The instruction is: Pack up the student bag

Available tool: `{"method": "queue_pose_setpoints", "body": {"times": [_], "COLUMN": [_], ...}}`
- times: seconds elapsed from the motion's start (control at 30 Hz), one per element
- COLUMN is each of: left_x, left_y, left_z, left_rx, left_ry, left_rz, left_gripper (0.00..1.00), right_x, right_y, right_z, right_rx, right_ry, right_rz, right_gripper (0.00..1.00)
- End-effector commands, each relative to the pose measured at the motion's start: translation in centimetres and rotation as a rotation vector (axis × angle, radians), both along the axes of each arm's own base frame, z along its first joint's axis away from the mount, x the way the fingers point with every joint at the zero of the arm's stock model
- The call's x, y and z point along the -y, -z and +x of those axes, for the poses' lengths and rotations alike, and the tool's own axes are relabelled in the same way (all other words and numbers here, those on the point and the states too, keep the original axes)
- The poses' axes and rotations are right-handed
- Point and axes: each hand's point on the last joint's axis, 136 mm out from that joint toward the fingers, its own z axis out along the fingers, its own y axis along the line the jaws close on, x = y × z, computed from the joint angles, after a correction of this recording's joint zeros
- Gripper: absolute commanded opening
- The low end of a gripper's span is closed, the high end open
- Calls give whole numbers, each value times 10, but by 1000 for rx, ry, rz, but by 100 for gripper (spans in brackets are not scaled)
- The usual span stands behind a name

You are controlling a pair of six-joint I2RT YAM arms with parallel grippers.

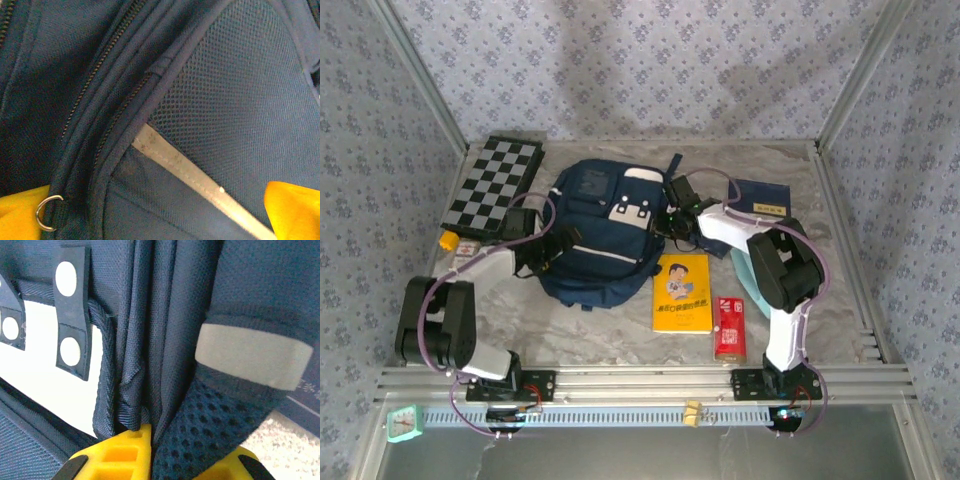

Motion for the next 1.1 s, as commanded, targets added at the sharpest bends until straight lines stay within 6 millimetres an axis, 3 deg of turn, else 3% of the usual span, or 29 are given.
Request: {"method": "queue_pose_setpoints", "body": {"times": [0.0,0.13,0.2,0.43,0.57,0.7,0.83,0.93,1.07], "left_x": [-2,-23,-34,-46,-39,-20,0,9,9], "left_y": [-22,-20,-22,-37,-36,-29,-21,-17,-13], "left_z": [30,33,28,-8,-40,-71,-91,-89,-77], "left_rx": [115,90,71,37,-3,-33,-26,20,57], "left_ry": [40,23,13,-8,-20,2,10,14,21], "left_rz": [37,69,93,150,157,139,82,45,64], "left_gripper": [100,100,100,100,100,100,100,100,98], "right_x": [-25,-32,-28,-13,-1,-11,-19,-27,-30], "right_y": [-15,-17,-22,-38,-22,-9,-6,-6,-4], "right_z": [-24,-25,-23,-38,-55,-58,-45,-33,-30], "right_rx": [-16,-11,-3,-8,-60,-110,-90,-78,-79], "right_ry": [-23,15,32,16,23,-5,-24,-33,-44], "right_rz": [44,77,87,69,52,85,102,119,127], "right_gripper": [1,9,18,54,63,65,61,55,39]}}
